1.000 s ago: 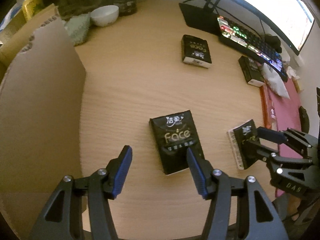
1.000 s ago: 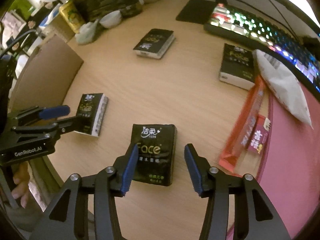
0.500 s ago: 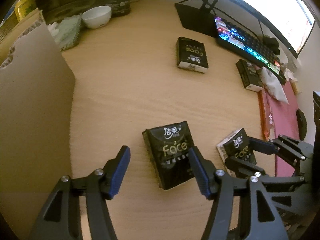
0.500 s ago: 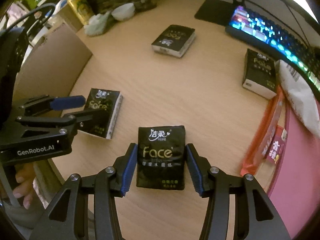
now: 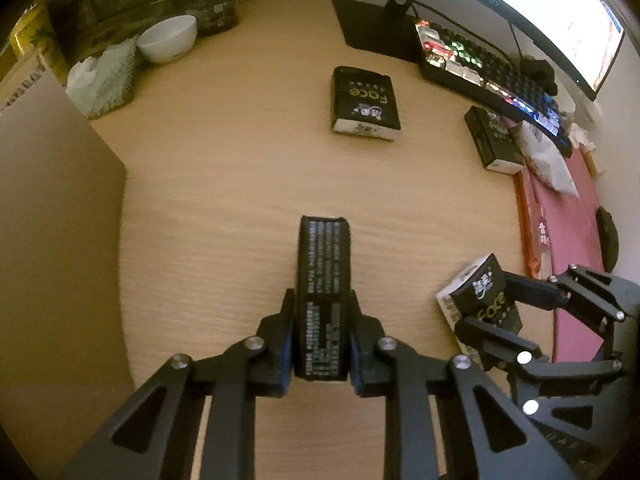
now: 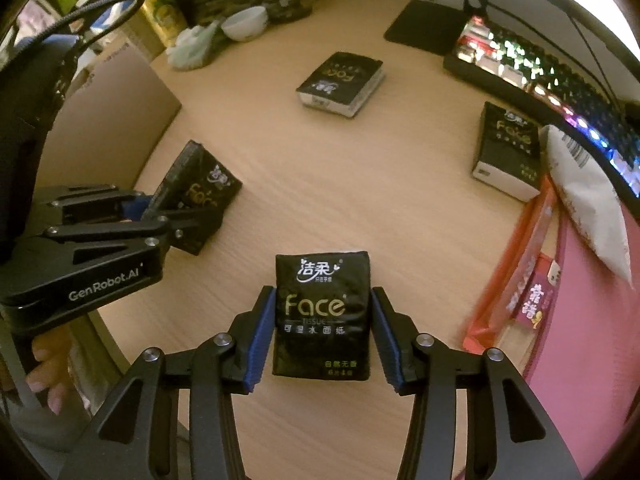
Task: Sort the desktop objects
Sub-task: 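Carry both tissue packs into the cardboard box and open both grippers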
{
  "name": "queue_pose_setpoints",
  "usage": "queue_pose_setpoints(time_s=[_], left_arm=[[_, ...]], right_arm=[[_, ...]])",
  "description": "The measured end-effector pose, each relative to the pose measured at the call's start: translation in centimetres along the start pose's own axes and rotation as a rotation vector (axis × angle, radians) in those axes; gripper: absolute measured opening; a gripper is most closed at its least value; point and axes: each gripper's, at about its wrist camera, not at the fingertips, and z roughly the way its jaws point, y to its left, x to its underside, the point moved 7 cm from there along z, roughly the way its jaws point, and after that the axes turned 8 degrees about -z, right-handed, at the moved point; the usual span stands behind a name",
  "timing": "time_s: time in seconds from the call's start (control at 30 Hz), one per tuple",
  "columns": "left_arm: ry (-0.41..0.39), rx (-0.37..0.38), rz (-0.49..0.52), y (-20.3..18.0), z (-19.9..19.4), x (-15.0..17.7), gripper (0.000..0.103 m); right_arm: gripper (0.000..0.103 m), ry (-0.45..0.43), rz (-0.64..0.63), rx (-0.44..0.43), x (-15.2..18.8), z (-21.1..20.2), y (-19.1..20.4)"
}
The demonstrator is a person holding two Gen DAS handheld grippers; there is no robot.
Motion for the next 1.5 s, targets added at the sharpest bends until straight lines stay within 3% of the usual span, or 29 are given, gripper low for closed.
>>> queue_pose_setpoints(time_s=[0.17, 0.3, 0.43, 0.57, 0.67, 0.73, 0.93, 1.1, 1.5], left_arm=[[-0.037, 0.015, 0.016, 0.6, -2.6, 0.1, 0.022], [-0.067, 0.095, 0.036, 1.5, -6.4, 0.5, 0.021], [-0.107, 0.096, 0.040, 3.3, -9.6, 0.6, 0.020], [-0.197, 0.115, 0.005, 5.4, -14.1, 0.2, 0.020], [-0.300, 0.059, -0.051, 8.3, -17.9, -0.2, 0.020], [-0.325, 0.006, -0.099, 10.6, -18.9, -0.1, 0.020], [-0.296, -0.171, -0.241, 17.3, -17.2, 1.1, 0.020], [-0.277, -0.193, -0.275, 19.3, -16.0, 2.3, 0.020], [-0.270, -0.203, -0.291, 21.1, -14.9, 2.8, 0.023]], right_arm=[[0.048, -0.017, -0.035, -0.016, -1.5, -1.4, 0.6], [0.048, -0.021, -0.109, -0.047, -3.4, -2.9, 2.2], [0.048, -0.051, -0.173, -0.060, -6.2, -4.7, 4.2], [0.048, -0.102, -0.233, -0.081, -9.0, -6.8, 7.2], [0.048, -0.139, -0.305, -0.129, -11.3, -8.3, 11.1], [0.048, -0.157, -0.371, -0.172, -12.4, -8.9, 14.6], [0.048, -0.144, -0.505, -0.233, -14.4, -7.2, 22.6], [0.048, -0.094, -0.558, -0.192, -14.1, -4.4, 25.4], [0.049, -0.066, -0.551, -0.143, -14.0, -2.0, 25.7]])
